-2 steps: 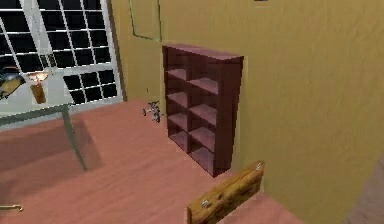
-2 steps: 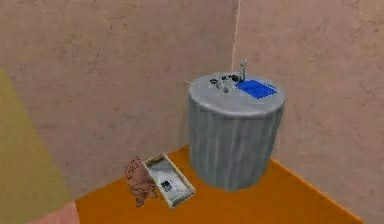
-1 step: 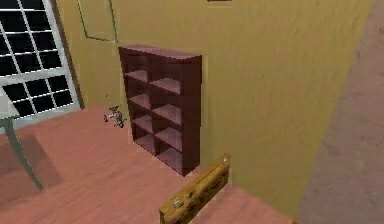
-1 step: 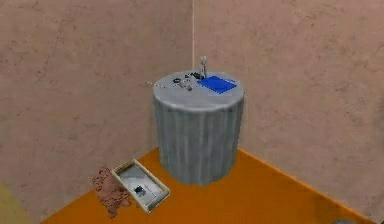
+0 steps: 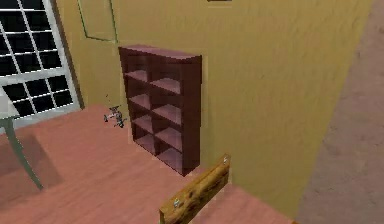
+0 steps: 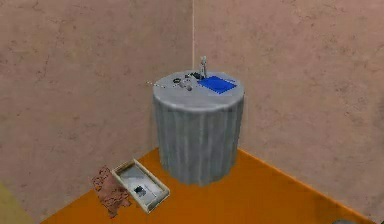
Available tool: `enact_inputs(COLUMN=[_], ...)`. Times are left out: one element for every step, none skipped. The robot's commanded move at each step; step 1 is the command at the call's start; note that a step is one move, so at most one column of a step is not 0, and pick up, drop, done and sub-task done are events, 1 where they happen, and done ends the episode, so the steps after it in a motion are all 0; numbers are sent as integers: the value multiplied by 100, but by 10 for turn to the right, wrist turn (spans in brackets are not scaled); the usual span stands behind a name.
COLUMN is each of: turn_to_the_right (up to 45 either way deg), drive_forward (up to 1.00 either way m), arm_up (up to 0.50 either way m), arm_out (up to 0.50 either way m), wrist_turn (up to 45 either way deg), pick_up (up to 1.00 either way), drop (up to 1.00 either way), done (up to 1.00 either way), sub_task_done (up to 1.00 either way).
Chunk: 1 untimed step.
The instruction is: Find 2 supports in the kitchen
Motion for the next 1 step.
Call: enact_inputs(turn_to_the_right=[0], drive_forward=[50], arm_up=[0], arm_out=[0], wrist_turn=[0], pick_up=[0], drop=[0], done=[0], sub_task_done=[0])
